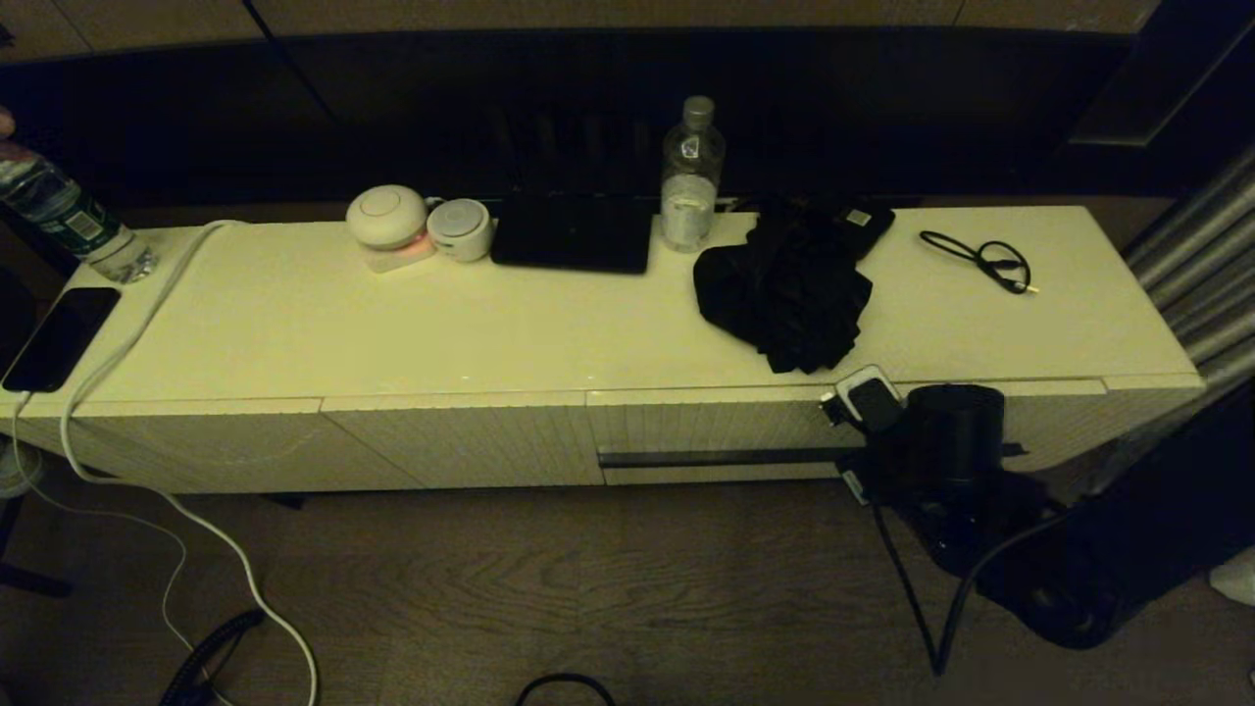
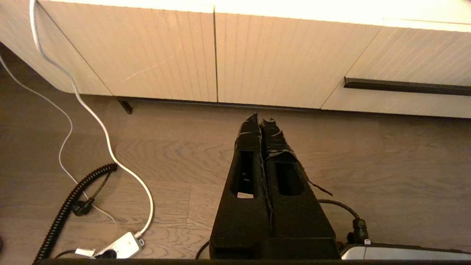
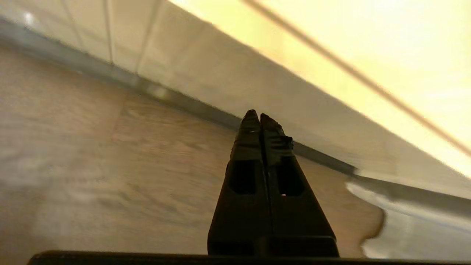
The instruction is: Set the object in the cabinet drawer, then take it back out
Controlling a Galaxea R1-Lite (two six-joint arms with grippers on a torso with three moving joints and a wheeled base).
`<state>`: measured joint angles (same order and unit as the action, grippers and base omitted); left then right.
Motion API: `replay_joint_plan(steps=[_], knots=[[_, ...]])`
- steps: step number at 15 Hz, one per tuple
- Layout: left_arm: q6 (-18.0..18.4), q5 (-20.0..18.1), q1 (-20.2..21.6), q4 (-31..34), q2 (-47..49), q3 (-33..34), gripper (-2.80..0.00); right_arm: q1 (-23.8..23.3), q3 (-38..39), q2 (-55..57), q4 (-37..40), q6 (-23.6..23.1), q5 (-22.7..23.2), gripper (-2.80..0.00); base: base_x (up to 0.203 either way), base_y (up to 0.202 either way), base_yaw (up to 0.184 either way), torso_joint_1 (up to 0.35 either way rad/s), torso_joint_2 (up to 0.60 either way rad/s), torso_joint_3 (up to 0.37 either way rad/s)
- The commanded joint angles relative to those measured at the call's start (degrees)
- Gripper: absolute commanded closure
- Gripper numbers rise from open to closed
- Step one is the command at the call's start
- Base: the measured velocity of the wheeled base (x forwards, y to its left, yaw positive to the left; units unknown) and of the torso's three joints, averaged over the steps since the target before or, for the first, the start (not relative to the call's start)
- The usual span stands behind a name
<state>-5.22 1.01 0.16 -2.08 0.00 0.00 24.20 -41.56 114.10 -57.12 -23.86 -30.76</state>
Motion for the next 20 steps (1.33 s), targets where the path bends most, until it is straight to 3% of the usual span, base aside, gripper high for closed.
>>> replay_joint_plan(steps=[1, 5, 7, 9, 12, 15, 17, 20], knots=[[-0.06, 0.04, 0.02, -0.02, -0.09, 0.0, 0.0, 0.22, 6.42, -13.99, 0.41, -1.59, -0.26, 0.0, 0.0, 0.0, 0.0, 0.0, 0.0, 0.0], [-0.06, 0.04, 0.02, -0.02, -0.09, 0.0, 0.0, -0.68, 15.62, -37.33, 7.54, -3.91, -0.28, 0.0, 0.0, 0.0, 0.0, 0.0, 0.0, 0.0], [-0.06, 0.04, 0.02, -0.02, -0.02, 0.0, 0.0, -4.56, 19.16, -50.91, 13.93, -4.01, 0.05, 0.0, 0.0, 0.0, 0.0, 0.0, 0.0, 0.0], [-0.06, 0.04, 0.02, -0.02, -0.09, 0.0, 0.0, -11.32, 21.98, -63.82, 20.95, -2.85, 0.45, 0.0, 0.0, 0.0, 0.0, 0.0, 0.0, 0.0], [-0.06, 0.04, 0.02, -0.02, -0.09, 0.0, 0.0, -17.74, 26.39, -82.44, 33.56, 1.9, 0.86, 0.0, 0.0, 0.0, 0.0, 0.0, 0.0, 0.0], [-0.06, 0.04, 0.02, -0.02, -0.09, 0.0, 0.0, -20.6, 28.46, -96.87, 52.73, 11.26, 2.64, 0.0, 0.0, 0.0, 0.0, 0.0, 0.0, 0.0], [-0.06, 0.04, 0.02, -0.02, -0.09, 0.0, 0.0, -22.7, 30.07, -102.3, 62.37, 19.3, 6.56, 0.0, 0.0, 0.0, 0.0, 0.0, 0.0, 0.0], [-0.06, 0.04, 0.02, -0.02, -0.09, 0.0, 0.0, -24.28, 32.3, -110.76, 68.83, 21.73, 17.28, 0.0, 0.0, 0.0, 0.0, 0.0, 0.0, 0.0]])
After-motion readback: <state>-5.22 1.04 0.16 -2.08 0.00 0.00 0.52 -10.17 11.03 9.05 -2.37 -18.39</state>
